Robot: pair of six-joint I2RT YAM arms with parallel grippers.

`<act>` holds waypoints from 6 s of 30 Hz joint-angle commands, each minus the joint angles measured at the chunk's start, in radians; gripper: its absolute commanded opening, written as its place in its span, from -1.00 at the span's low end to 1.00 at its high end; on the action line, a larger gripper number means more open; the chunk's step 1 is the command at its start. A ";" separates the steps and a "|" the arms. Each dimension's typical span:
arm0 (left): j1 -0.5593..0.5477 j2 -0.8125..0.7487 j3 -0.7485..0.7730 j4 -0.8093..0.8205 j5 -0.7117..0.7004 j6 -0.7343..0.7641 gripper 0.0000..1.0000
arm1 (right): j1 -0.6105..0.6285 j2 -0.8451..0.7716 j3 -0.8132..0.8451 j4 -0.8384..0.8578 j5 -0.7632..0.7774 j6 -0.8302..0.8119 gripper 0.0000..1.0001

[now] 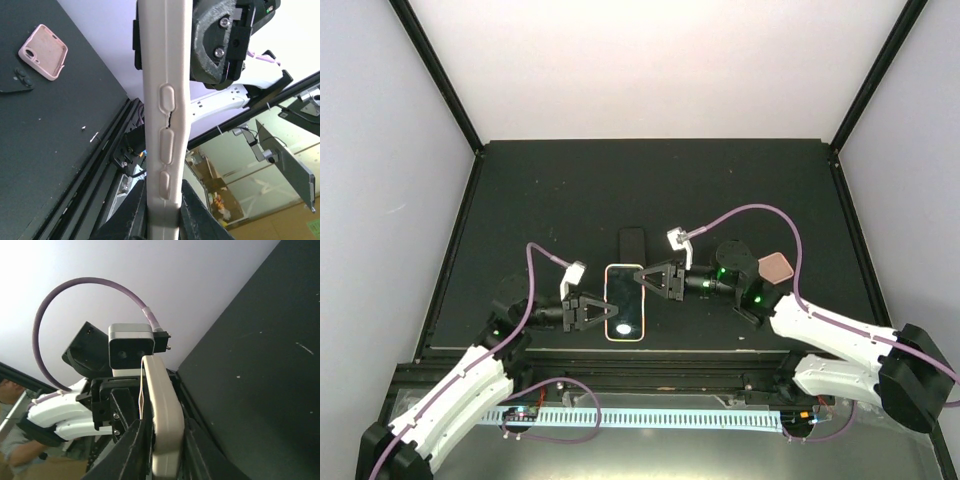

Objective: Put the phone into the phone case

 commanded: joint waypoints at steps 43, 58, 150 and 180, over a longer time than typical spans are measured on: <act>0.011 0.087 0.221 -0.299 -0.404 0.141 -0.94 | 0.035 0.099 -0.179 0.274 -0.165 0.089 -0.98; 0.011 0.076 0.305 -0.558 -0.482 0.216 0.93 | -0.017 0.099 -0.118 -0.019 -0.004 -0.017 -0.98; 0.015 0.130 0.333 -0.734 -0.529 0.286 0.98 | -0.712 0.534 0.362 -1.062 0.569 0.204 -0.33; 0.015 0.141 0.316 -0.716 -0.550 0.258 0.98 | -0.717 0.390 0.323 -1.066 0.514 0.000 -0.98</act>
